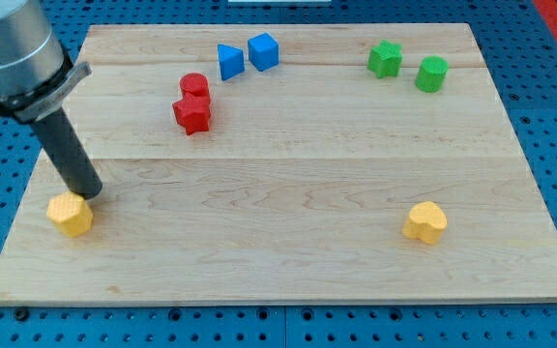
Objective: Push the yellow heart to the right of the yellow hexagon
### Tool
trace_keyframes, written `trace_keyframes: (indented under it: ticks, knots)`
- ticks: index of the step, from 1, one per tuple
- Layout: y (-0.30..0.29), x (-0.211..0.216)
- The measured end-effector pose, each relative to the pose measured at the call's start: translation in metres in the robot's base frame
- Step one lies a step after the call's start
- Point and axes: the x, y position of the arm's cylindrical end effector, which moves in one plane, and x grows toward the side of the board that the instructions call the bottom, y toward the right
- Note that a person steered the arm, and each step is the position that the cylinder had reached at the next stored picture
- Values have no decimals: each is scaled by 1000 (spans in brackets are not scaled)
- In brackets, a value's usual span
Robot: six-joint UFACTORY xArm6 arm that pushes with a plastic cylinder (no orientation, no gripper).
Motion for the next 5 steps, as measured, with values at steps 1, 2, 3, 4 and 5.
trace_keyframes:
  ticks: [1,2,3,4,5]
  knots:
    - [48,-17]
    - [173,-46]
    - [261,-56]
    - [374,-54]
    - [415,-13]
